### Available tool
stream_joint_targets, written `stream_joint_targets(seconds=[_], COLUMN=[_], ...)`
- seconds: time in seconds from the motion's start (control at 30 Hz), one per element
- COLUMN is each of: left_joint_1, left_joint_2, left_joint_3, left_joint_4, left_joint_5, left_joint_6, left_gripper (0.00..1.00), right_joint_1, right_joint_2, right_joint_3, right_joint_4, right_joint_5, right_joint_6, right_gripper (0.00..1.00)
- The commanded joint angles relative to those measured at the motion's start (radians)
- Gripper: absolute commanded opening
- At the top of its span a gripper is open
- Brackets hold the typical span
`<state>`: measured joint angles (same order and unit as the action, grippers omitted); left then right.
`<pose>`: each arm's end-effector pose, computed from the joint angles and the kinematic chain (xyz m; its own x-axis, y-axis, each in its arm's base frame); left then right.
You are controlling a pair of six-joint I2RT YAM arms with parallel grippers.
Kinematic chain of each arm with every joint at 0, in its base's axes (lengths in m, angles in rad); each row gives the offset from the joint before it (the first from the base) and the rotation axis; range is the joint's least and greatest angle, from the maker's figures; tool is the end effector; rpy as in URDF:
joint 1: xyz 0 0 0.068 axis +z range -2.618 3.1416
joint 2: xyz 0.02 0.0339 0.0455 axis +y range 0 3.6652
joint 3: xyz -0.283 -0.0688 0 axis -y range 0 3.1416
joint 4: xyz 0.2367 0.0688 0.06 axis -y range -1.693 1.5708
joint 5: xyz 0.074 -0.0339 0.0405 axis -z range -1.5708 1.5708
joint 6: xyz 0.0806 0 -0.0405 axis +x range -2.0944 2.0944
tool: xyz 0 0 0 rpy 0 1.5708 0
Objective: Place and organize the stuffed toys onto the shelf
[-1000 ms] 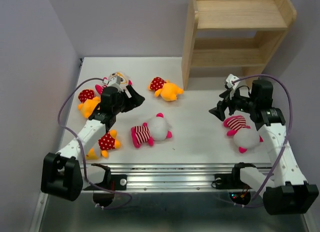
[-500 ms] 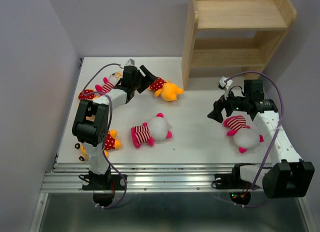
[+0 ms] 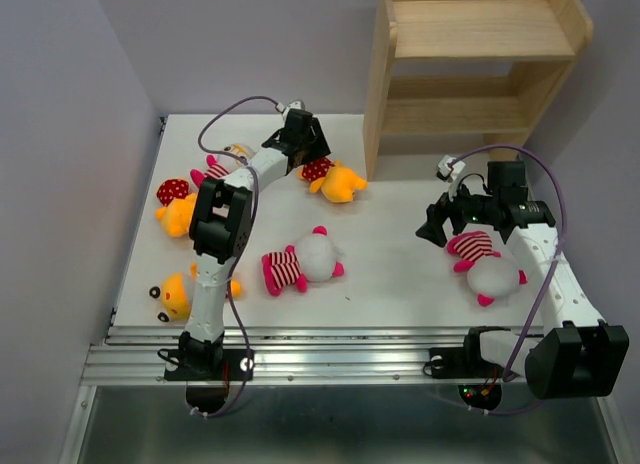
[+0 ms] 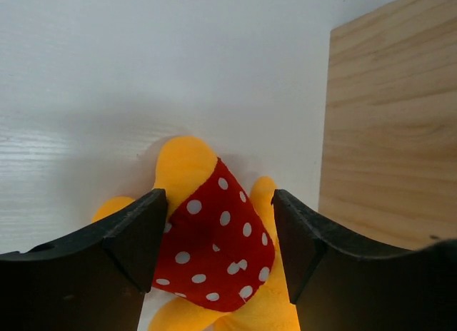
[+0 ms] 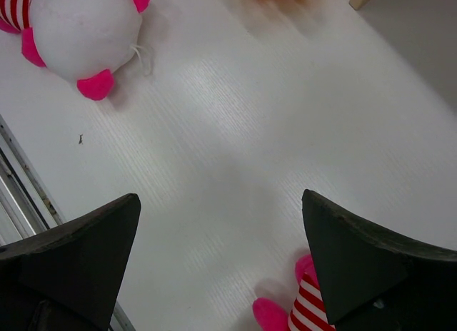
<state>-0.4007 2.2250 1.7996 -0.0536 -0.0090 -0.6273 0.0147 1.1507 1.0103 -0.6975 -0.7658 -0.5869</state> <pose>0.5249 -0.2216 0.2238 -0.5682 -0.3967 -0.7209 0.0607 0.8535 -0.5175 0.2349 0.0593 0.3000 -0.3562 -0.4045 -0.8424 -0.8064 0.5884 0.0585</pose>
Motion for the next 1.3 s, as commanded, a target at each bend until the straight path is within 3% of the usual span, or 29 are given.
stream_joint_targets(seconds=[0.0, 0.23, 0.37, 0.4, 0.6, 0.77, 1.0, 1.27], left_joint_1=[-0.032, -0.036, -0.035, -0.035, -0.049, -0.168, -0.320, -0.478], left_joint_2=[0.044, -0.030, -0.106, -0.141, -0.402, -0.680, -0.859, -0.926], left_joint_3=[0.055, -0.140, -0.284, -0.307, -0.587, -0.837, -0.959, -0.973], left_joint_4=[-0.149, -0.002, 0.092, 0.115, 0.406, 0.691, 0.742, 0.744], left_joint_5=[-0.063, 0.059, 0.115, 0.130, 0.204, 0.132, -0.127, -0.370], left_joint_6=[0.153, 0.172, 0.181, 0.184, 0.207, 0.347, 0.295, 0.233], left_gripper=[0.70, 0.43, 0.16, 0.00, 0.00, 0.00, 0.00, 0.00], right_joint_1=[0.001, 0.001, 0.001, 0.001, 0.001, 0.010, 0.119, 0.280], right_joint_2=[-0.006, 0.010, 0.012, 0.014, 0.023, 0.052, 0.121, 0.145], right_joint_3=[0.007, 0.027, 0.036, 0.040, 0.083, 0.165, 0.244, 0.261], right_joint_4=[0.026, 0.020, 0.013, 0.012, -0.042, -0.122, -0.122, 0.047], right_joint_5=[-0.003, -0.006, -0.015, -0.018, -0.053, -0.177, -0.265, -0.201], right_joint_6=[-0.002, -0.010, -0.010, -0.010, -0.030, 0.016, 0.283, 0.528], right_gripper=[1.00, 1.00, 1.00, 1.00, 1.00, 1.00, 1.00, 1.00])
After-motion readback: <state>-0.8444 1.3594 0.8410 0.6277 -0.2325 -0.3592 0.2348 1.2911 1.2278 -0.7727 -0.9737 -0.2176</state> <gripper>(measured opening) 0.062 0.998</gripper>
